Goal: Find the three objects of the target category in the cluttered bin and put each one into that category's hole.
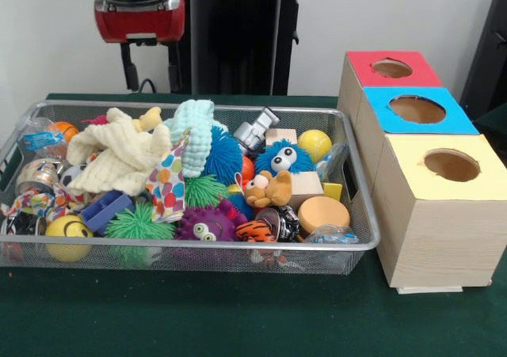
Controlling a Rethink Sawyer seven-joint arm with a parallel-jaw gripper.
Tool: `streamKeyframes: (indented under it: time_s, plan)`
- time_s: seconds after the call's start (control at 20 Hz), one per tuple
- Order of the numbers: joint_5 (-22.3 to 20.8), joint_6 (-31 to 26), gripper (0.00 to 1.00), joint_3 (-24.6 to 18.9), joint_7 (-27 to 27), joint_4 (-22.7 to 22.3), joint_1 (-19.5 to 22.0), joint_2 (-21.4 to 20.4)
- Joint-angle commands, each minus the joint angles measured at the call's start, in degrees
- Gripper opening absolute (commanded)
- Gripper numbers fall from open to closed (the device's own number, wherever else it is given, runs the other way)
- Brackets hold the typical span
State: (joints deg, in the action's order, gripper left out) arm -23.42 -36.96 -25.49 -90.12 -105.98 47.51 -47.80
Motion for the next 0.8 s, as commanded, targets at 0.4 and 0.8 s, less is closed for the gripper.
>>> streamKeyframes:
  time_s: [0.4,0.8]
  plan:
    - [-6.36,-7.63,1.00,-6.14,15.56,4.01,5.27,2.97]
    - [-7.49,-13.61,1.00,-9.00,20.54,10.66,9.09,5.87]
